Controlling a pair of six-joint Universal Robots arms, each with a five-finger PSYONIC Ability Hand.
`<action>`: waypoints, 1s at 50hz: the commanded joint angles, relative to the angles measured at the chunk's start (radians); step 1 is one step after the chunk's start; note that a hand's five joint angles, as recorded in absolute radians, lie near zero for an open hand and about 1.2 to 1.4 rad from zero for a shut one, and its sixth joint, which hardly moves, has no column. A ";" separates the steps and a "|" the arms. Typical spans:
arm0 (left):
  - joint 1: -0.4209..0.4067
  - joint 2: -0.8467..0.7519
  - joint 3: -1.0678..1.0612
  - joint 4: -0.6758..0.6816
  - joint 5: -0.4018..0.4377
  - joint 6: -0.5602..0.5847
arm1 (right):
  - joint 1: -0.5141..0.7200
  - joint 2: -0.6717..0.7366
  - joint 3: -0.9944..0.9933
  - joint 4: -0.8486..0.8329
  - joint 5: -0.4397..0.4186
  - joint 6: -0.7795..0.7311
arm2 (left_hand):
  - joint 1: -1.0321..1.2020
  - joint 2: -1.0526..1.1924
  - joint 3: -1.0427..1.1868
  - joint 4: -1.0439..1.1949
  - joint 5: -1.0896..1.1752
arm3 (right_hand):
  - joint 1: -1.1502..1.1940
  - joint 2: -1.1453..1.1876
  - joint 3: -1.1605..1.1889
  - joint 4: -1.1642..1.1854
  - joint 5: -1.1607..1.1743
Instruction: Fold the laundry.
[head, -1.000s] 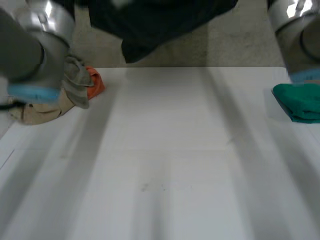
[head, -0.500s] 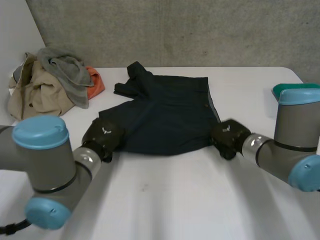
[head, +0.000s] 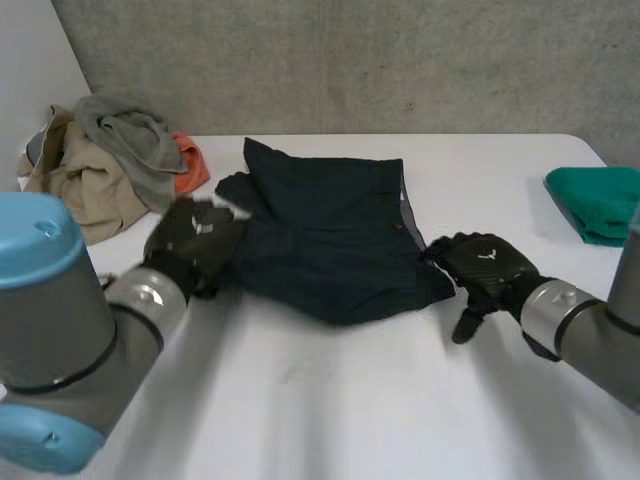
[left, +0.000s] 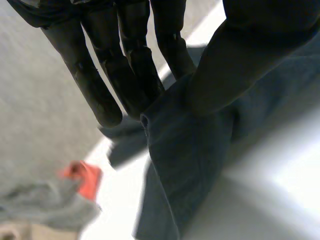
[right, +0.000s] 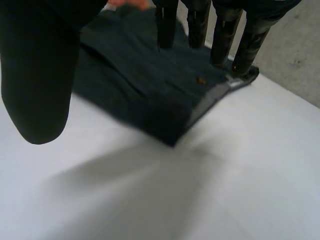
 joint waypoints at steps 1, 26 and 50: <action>-0.025 0.019 0.135 0.004 -0.002 -0.027 | 0.116 0.045 -0.021 -0.127 0.038 0.175 | 0.269 0.197 0.201 0.195 0.216 | -0.023 -0.044 -0.036 -0.058 -0.063; -0.008 0.007 0.095 -0.015 0.001 -0.065 | 0.192 0.168 -0.230 -0.172 0.336 -0.051 | 0.269 0.197 0.201 0.195 0.216 | 1.199 1.178 1.186 1.164 1.159; -0.017 0.129 -0.181 -0.224 0.030 -0.079 | 0.021 -0.124 0.014 0.420 0.184 -0.503 | -0.117 -0.189 -0.186 -0.192 -0.170 | 1.199 1.178 1.186 1.164 1.159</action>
